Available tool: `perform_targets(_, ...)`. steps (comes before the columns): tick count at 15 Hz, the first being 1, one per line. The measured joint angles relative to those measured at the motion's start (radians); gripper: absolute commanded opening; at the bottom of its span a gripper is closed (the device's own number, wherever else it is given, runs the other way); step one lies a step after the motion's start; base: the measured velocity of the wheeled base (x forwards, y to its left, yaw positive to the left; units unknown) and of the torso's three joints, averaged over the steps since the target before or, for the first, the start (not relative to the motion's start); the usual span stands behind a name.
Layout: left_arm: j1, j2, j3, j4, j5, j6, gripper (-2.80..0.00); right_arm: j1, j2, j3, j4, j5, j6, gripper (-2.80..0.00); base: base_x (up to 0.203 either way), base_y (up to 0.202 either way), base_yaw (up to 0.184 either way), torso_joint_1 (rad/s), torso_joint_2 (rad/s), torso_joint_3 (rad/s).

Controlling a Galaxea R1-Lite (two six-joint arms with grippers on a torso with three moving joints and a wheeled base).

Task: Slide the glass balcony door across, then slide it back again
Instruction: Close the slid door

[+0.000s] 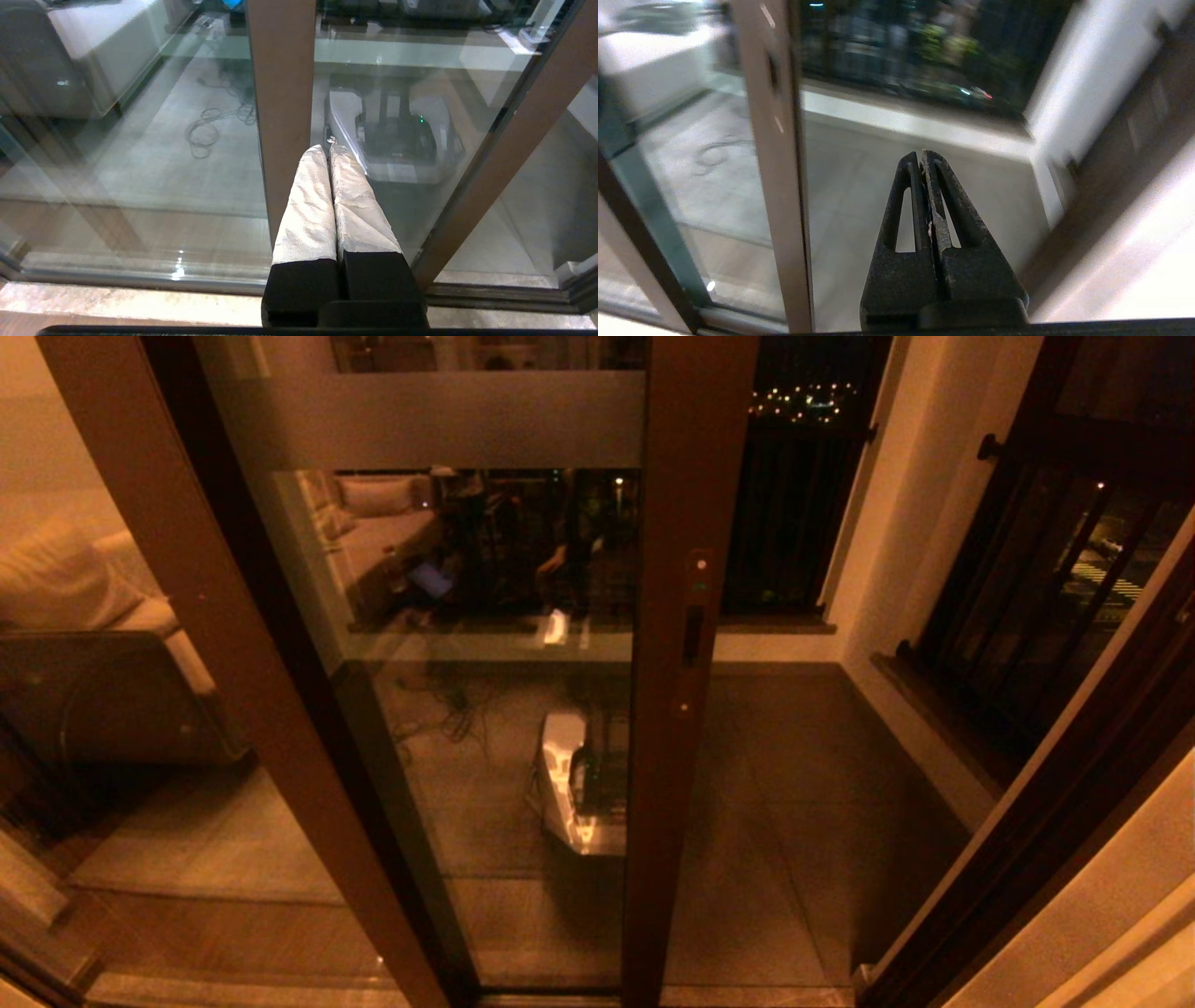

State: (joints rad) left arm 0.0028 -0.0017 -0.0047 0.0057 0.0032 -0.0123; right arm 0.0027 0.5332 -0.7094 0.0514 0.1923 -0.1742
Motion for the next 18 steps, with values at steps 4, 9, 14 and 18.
perform_targets(4,0.0,0.0,0.0,0.0,0.0,0.0,-2.8,0.106,0.413,-0.345,0.004,0.082,-0.067,-2.8,0.0,0.0,0.0,0.0,0.0,0.0)
perform_targets(9,0.0,0.0,0.0,0.0,0.0,0.001,-2.8,0.423,0.725,-0.611,0.334,0.0,0.171,-2.8,0.0,0.0,0.0,0.0,0.0,0.0)
perform_targets(14,0.0,0.0,0.0,0.0,0.0,0.0,-2.8,0.58,0.982,-0.747,0.391,-0.314,0.38,0.0,0.0,0.0,0.0,0.0,0.0,0.0)
perform_targets(18,0.0,0.0,0.0,0.0,0.0,0.001,-2.8,0.655,1.066,-0.774,0.346,-0.546,0.399,0.0,0.0,0.0,0.0,0.0,0.0,0.0)
